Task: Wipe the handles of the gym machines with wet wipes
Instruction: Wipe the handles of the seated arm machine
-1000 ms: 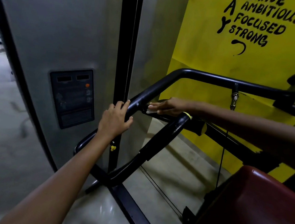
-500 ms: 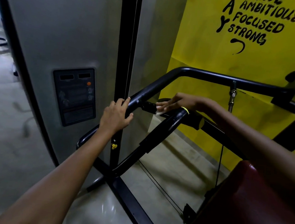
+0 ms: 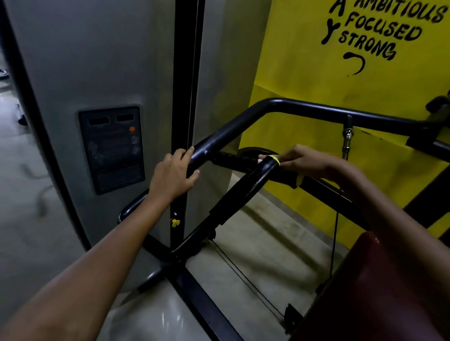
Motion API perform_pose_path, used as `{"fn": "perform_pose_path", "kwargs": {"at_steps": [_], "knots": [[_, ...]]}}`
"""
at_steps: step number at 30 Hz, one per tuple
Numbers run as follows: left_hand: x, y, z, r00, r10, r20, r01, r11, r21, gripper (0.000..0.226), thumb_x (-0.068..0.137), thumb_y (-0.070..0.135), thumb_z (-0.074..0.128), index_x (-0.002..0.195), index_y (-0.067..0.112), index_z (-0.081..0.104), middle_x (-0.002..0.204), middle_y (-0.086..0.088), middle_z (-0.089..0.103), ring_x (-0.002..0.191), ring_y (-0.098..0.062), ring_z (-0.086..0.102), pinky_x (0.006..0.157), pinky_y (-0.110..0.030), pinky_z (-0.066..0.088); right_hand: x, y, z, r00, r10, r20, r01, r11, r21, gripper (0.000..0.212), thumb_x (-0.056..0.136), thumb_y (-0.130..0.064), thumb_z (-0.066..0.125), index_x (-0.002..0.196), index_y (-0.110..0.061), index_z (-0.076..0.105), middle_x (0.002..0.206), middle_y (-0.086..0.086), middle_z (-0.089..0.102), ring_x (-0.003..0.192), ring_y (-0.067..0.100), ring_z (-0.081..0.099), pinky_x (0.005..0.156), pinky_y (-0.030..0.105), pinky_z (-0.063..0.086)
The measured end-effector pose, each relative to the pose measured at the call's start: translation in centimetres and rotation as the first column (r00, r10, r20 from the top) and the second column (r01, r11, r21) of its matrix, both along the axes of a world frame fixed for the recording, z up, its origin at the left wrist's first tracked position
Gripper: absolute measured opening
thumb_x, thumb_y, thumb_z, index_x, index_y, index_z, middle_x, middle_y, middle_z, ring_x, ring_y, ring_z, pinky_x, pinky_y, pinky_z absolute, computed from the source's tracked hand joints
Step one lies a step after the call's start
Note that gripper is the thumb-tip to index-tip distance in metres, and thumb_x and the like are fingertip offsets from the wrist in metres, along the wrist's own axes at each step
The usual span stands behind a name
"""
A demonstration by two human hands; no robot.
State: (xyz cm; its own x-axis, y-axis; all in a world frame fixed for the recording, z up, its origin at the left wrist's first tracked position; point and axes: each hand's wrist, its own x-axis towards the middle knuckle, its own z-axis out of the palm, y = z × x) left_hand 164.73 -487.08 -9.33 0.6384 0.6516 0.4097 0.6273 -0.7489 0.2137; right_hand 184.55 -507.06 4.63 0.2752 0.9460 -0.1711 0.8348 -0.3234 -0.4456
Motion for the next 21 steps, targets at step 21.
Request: {"fn": "perform_pose_path", "kwargs": {"at_steps": [21], "knots": [[0.0,0.1,-0.1,1.000,-0.001,0.002,0.001,1.000,0.011,0.062,0.092,0.039,0.051,0.145,0.011,0.034,0.131,-0.009,0.048,0.106,-0.031,0.051,0.073,-0.039,0.047,-1.5,-5.5,-6.1,0.918,-0.058,0.393,-0.241,0.705,0.667,0.031,0.090,-0.023,0.049,0.107,-0.006,0.069,0.117,0.009,0.065,0.114,0.020,0.059,0.093,0.039,0.051]]}}
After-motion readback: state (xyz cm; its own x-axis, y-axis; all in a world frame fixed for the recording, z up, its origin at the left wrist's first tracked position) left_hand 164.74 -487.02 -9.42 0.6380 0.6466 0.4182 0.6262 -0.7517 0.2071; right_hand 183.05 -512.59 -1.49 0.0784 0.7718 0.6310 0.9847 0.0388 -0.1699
